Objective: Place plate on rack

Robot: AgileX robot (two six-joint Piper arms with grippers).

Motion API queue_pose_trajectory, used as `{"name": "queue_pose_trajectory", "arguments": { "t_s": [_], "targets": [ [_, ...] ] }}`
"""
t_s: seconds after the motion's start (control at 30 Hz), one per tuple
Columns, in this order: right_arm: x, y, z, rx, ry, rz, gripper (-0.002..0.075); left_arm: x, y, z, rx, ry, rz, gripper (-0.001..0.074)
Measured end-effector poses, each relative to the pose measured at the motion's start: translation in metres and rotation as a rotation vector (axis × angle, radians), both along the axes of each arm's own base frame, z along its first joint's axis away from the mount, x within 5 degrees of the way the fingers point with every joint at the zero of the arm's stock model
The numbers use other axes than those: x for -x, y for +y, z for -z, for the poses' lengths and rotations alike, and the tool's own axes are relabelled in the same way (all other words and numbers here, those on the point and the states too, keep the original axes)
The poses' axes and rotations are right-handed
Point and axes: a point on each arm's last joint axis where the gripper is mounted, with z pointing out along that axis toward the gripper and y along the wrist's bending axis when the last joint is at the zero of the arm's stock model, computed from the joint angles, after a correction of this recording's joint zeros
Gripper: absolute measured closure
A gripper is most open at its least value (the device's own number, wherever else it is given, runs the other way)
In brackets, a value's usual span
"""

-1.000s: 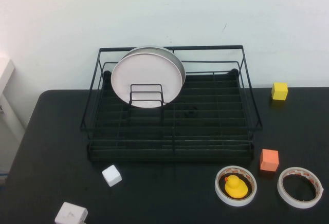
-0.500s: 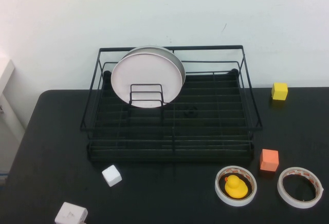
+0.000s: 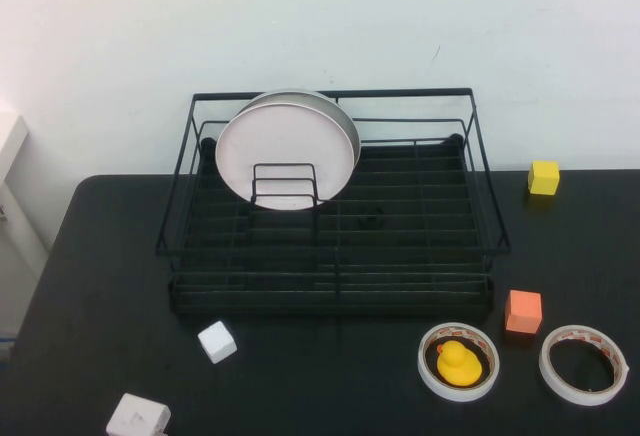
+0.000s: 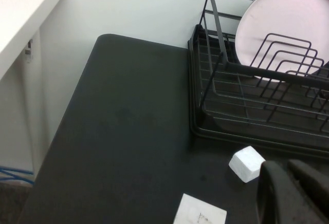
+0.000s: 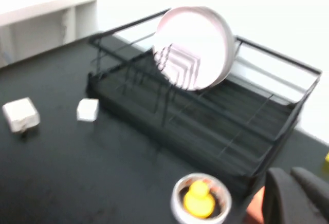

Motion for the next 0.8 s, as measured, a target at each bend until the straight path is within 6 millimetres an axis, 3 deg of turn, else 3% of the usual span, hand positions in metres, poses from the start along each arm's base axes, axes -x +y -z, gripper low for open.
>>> {"name": "queue_pose_trajectory", "arguments": {
  "t_s": [0.2,0.33,0.43,0.7,0.8],
  "targets": [
    [-0.009,-0.015,-0.010,0.063,-0.176,0.168,0.0728,0.000,0.000,0.000,0.000,0.000,0.000,0.0736],
    [-0.020,-0.031,-0.006,0.138,-0.269,0.351,0.0728,0.000,0.000,0.000,0.000,0.000,0.000,0.0736],
    [-0.027,-0.037,0.009,0.104,-0.245,0.427,0.0728,0.000,0.000,0.000,0.000,0.002,0.000,0.0736],
    [-0.039,-0.045,0.080,0.029,-0.045,0.534,0.0728,0.000,0.000,0.000,0.000,0.002,0.000,0.0736],
    [-0.039,-0.045,0.092,-0.008,0.011,0.551,0.0728,0.000,0.000,0.000,0.000,0.002,0.000,0.0736]
  ]
}}
